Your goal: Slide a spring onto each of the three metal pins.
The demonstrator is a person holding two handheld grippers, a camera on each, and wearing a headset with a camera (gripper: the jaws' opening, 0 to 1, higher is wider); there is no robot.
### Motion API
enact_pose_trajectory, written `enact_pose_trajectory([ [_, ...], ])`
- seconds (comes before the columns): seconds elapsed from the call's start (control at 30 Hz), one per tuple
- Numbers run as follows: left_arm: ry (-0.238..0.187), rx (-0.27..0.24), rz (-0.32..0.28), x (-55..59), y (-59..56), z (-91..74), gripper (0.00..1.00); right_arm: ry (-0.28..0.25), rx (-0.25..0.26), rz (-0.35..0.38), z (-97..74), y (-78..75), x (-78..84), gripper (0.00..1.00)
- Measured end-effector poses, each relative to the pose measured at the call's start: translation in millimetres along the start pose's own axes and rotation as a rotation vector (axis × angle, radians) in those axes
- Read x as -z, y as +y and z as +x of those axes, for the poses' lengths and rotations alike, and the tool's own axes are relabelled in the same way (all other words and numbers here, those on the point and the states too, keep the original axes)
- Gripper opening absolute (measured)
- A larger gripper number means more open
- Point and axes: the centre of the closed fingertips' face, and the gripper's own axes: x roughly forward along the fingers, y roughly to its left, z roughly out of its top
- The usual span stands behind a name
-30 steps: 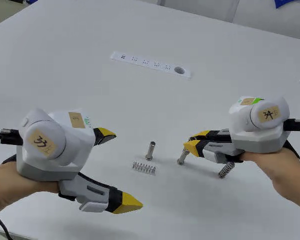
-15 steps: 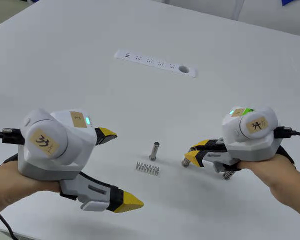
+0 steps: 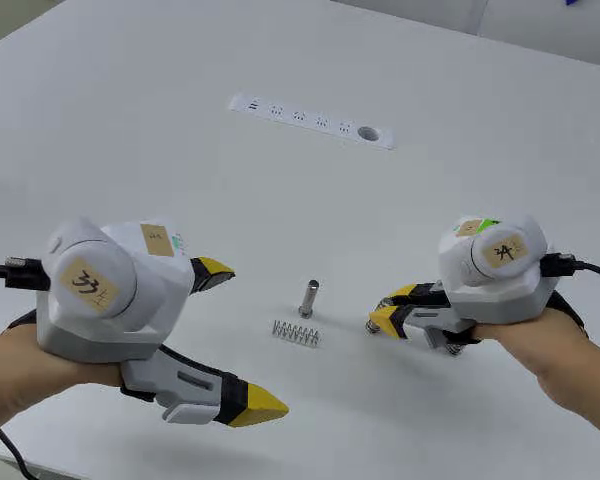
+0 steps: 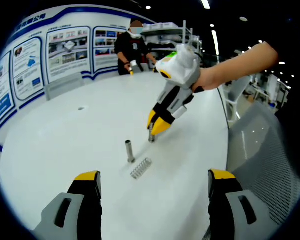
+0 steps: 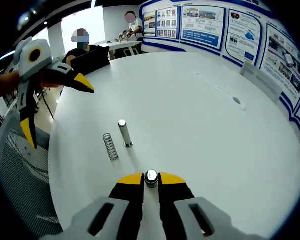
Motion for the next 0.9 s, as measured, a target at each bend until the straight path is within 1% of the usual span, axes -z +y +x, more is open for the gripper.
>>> enact_pose_trajectory([
  [0.07,-0.001,0.000,0.001,-0.8,0.5,0.0,0.90,0.000,-0.005,0.013,-0.5,0.3,-0.2,0.12],
  [0.13,0.002,-0.002,0.005,-0.5,2.5,-0.6,0.90,0.004,-0.016,-0.003,-2.2,1.2,-0.5,0.13],
  [0.2,0.002,-0.005,0.007,-1.3,4.0,-2.0,0.90,0.005,-0.020,-0.002,-5.2,0.9,-0.8,0.14],
  [0.27,-0.002,-0.007,0.005,-0.6,6.2,-3.2,0.90,-0.001,-0.018,-0.002,-8.3,0.1,-2.0,0.15],
  [0.4,-0.001,-0.009,0.007,-0.5,6.7,-3.7,0.90,-0.003,-0.004,-0.005,-13.6,-4.3,-2.6,0.16],
  [0.53,-0.007,-0.004,0.010,-1.5,4.7,-3.4,0.90,-0.035,0.018,0.021,-23.5,-8.6,-9.0,0.17],
  [0.63,-0.006,-0.003,0.007,-1.3,4.2,-3.5,0.90,-0.049,0.018,0.010,-29.8,-7.8,-15.3,0.17],
  [0.73,-0.018,-0.005,0.001,-3.8,4.8,-4.9,0.90,-0.076,-0.002,0.005,-35.4,0.0,-25.6,0.17],
  [0.77,-0.022,-0.007,-0.001,-4.5,5.6,-5.4,0.90,-0.089,-0.011,-0.009,-36.9,4.3,-30.7,0.17],
  [0.9,-0.027,-0.012,-0.001,-5.8,6.9,-6.7,0.90,-0.104,-0.037,-0.030,-34.9,18.4,-41.2,0.17],
])
